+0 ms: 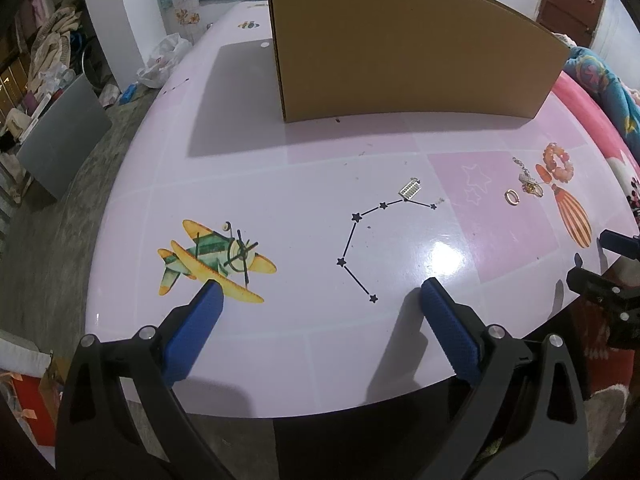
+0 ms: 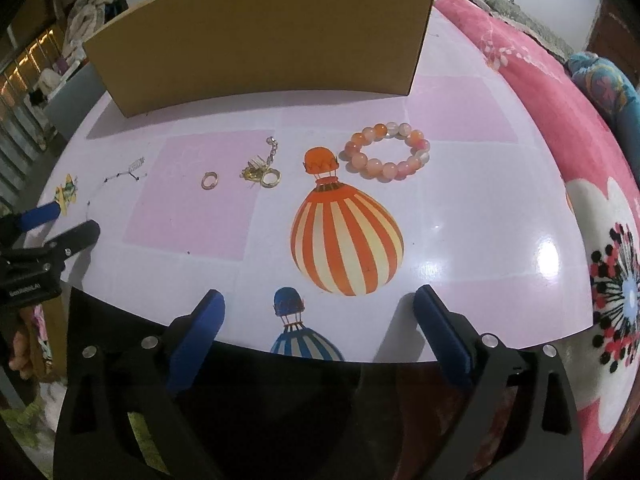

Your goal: Organize jewelry

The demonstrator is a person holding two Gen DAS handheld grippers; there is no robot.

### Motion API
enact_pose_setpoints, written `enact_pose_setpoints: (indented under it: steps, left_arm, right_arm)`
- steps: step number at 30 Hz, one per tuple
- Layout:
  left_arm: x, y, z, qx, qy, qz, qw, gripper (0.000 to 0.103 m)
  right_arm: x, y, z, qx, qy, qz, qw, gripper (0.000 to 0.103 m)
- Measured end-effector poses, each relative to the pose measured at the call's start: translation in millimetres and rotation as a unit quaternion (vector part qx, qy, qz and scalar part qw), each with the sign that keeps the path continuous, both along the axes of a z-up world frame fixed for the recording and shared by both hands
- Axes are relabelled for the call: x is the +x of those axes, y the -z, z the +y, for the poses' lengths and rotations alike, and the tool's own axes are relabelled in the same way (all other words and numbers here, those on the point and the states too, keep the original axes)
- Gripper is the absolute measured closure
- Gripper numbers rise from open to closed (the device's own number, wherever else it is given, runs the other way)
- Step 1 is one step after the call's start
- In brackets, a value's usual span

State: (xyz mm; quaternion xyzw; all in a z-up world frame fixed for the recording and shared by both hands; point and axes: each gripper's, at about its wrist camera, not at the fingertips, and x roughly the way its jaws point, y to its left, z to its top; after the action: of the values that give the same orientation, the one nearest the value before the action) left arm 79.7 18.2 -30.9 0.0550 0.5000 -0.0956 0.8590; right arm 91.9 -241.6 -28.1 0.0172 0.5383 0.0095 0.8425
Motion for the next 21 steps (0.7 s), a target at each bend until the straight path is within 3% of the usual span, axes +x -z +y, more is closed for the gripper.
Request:
enact_pose_setpoints:
  steps: [7, 21]
  left_arm:
    - [0, 1, 1, -0.001, 0.0, -0.001, 1.0, 0.007]
    - [2, 1, 1, 0.0, 0.002, 0.005, 1.0, 0.007]
  right_arm:
    - [-3, -4, -14, 0.067, 0.035, -0.01, 0.997, 0.007]
    - [-2, -2, -26, 0.098, 0.057, -0.04, 0.993, 0.007]
